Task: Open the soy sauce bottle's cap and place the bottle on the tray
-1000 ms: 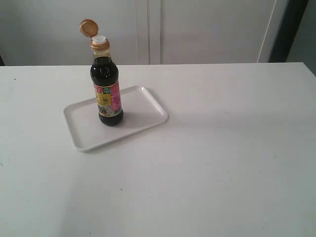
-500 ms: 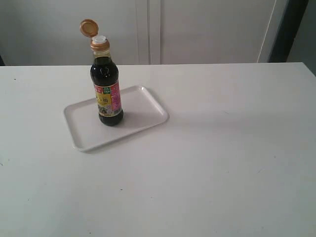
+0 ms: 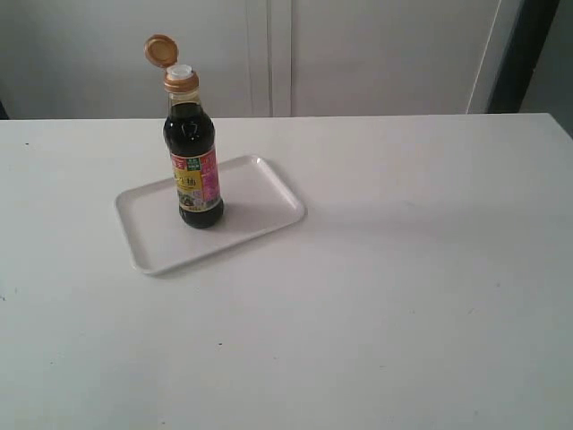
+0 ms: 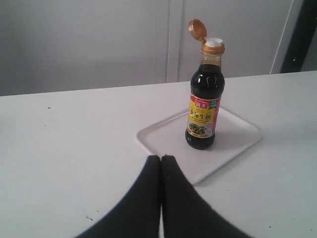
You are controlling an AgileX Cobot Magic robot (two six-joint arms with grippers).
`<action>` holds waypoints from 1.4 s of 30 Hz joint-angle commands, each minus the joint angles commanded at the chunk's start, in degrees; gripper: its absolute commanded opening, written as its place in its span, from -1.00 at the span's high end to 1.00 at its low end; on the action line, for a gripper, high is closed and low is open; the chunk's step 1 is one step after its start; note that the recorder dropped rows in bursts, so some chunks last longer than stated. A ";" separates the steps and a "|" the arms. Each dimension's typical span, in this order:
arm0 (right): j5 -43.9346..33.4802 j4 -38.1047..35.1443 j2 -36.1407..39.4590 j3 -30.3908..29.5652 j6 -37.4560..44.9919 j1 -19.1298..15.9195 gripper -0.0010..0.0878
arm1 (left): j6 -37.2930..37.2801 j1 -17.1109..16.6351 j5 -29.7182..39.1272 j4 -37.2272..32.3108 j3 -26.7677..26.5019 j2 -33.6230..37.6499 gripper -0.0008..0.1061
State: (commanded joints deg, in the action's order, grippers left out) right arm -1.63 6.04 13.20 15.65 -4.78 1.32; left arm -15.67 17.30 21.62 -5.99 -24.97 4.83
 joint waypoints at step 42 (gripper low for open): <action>0.00 -0.29 0.00 0.00 0.00 0.00 0.98 | 13.32 -5.68 -6.75 10.26 21.20 -4.83 0.99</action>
State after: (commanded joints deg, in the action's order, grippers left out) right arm -1.63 5.75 13.20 15.65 -4.78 1.32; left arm -2.35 11.62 14.87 4.27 -3.77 0.00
